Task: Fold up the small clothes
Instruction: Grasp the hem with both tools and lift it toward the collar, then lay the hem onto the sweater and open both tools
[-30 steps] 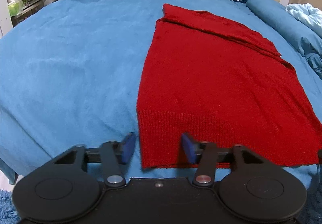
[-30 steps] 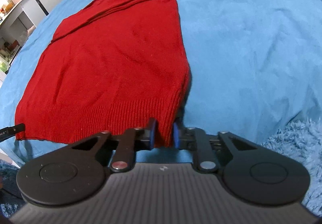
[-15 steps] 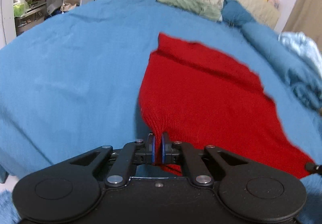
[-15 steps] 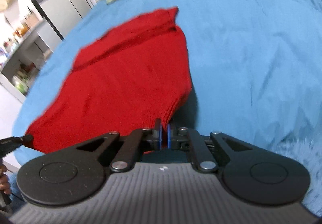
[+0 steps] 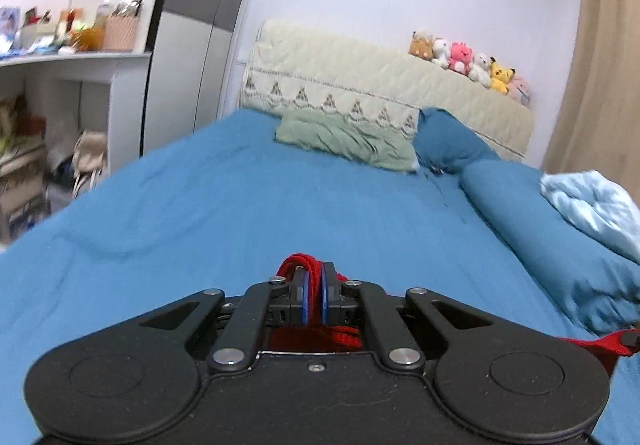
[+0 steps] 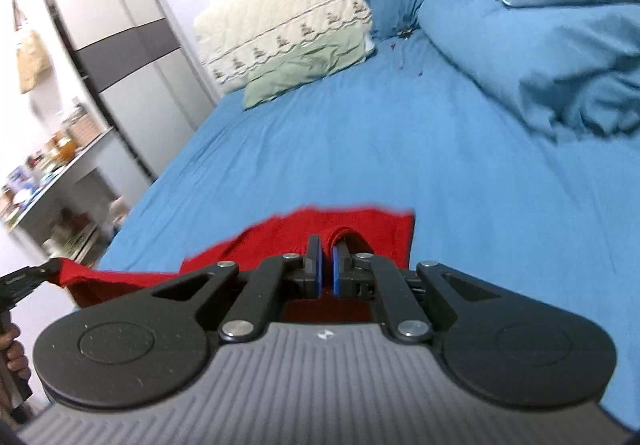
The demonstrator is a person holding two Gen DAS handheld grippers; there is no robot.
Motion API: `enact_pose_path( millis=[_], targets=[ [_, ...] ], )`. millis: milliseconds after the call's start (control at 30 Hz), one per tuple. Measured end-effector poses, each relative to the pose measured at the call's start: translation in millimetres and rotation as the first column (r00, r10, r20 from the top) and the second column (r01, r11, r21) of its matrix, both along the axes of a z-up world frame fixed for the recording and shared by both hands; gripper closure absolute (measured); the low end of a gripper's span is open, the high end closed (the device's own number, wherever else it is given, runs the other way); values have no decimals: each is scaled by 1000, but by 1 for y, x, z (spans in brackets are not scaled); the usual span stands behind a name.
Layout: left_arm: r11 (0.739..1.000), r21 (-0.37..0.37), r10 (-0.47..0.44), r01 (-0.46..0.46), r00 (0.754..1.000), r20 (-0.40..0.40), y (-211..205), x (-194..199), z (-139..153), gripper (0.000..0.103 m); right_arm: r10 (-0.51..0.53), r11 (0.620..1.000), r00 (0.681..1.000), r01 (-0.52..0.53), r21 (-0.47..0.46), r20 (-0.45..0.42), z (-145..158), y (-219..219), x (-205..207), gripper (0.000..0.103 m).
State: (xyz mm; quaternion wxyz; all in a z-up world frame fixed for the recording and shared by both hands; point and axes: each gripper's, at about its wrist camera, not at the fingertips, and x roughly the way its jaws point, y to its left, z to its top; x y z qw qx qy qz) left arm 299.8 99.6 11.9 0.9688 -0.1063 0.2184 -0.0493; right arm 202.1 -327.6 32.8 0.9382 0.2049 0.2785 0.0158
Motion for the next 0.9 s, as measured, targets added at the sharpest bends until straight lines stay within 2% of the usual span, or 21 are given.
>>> enact_pose_path(
  millis=[67, 167, 233, 333, 400, 500, 567, 600, 633, 667, 700, 733, 767, 833, 900],
  targets=[
    [1000, 18, 14, -14, 1000, -4, -7, 39, -13, 97, -17, 1000, 1000, 17, -4, -22, -7, -2, 53, 83],
    [999, -8, 52, -52, 997, -55, -15, 94, -51, 97, -43, 999, 997, 42, -17, -67, -43, -3, 116, 83],
    [997, -20, 75, -78, 989, -126, -17, 123, -86, 97, -46, 999, 994, 46, -8, -98, -74, -4, 142, 83],
    [995, -40, 84, -94, 977, -197, -16, 150, -120, 97, -66, 996, 989, 74, 53, -130, -113, -13, 169, 83],
    [994, -38, 92, -102, 974, -206, -15, 164, -128, 97, -77, 993, 990, 87, 77, -122, -130, -21, 186, 83],
    [994, -24, 101, -109, 971, -216, -15, 188, -136, 96, -85, 993, 988, 94, 65, -126, -143, -24, 213, 83],
    [993, -17, 111, -119, 966, -234, -15, 197, -139, 89, -90, 991, 987, 101, 82, -136, -149, -27, 228, 75],
    [992, -10, 122, -128, 964, -235, -11, 197, -136, 75, -98, 991, 986, 109, 78, -134, -150, -27, 231, 69],
    [990, -2, 135, -139, 965, -224, -10, 194, -133, 52, -104, 991, 987, 112, 67, -123, -148, -28, 231, 48],
    [990, 3, 141, -143, 971, -194, -9, 185, -128, 42, -103, 993, 990, 108, 51, -97, -144, -26, 221, 24],
    [991, 12, 132, -132, 979, -158, -9, 175, -124, 35, -100, 995, 993, 101, 26, -56, -141, -22, 209, 17],
    [993, 26, 114, -112, 985, -128, -14, 167, -121, 35, -83, 997, 996, 83, -2, -13, -137, -18, 197, 12],
    [995, 43, 91, -86, 990, -112, -16, 155, -119, 35, -48, 999, 999, 48, -20, 12, -136, -12, 186, 12],
    [997, 73, 24, -15, 991, -129, -20, 131, -122, 35, 32, 999, 999, -32, -19, 8, -139, -1, 171, 12],
    [996, 62, -49, 62, 982, -183, -23, 112, -138, 34, 102, 995, 994, -102, -10, -28, -151, 12, 161, 12]
  ],
)
